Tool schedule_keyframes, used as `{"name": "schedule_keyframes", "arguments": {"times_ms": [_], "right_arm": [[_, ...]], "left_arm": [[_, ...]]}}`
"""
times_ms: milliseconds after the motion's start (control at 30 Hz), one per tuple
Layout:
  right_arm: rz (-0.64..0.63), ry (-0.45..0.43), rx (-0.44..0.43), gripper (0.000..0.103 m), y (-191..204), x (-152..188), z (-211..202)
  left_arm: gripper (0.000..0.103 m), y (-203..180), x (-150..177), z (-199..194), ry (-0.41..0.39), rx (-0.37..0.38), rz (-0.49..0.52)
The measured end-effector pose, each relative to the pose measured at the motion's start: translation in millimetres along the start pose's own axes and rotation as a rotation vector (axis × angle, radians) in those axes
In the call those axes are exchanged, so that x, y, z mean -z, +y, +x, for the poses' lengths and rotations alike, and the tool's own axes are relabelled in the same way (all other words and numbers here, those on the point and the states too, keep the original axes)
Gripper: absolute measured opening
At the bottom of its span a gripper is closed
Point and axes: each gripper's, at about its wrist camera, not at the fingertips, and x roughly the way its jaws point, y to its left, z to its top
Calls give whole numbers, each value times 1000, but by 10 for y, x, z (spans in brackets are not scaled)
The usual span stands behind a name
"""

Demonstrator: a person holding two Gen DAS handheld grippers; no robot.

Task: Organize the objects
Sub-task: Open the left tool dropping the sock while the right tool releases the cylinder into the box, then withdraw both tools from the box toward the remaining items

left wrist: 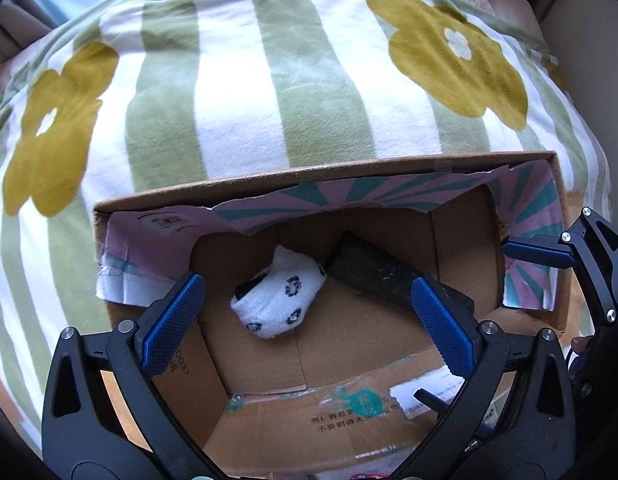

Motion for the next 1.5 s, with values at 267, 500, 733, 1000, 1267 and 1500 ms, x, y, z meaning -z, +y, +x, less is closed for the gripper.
{"name": "schedule_keyframes", "arguments": {"times_ms": [267, 500, 733, 1000, 1267, 1500], "right_arm": [[-8, -36, 24, 102, 193, 276, -622], [30, -69, 53, 102, 453, -144, -1059], [129, -162, 78, 103, 430, -399, -1476], [355, -218, 104, 103, 547, -10, -1874], [498, -243, 142, 103, 810, 569, -2119], [548, -264, 150, 103, 942, 825, -2213]], "left_arm": [[103, 35, 84, -618, -66, 20, -38], [103, 134, 369, -1316, -138, -2, -96], [103, 249, 844, -1982, -225, -39, -151], [103, 286, 1504, -2450, -294, -111, -186], [103, 187, 2155, -2562, -304, -128, -196], [103, 137, 2339, -2586, -298, -128, -183]]}}
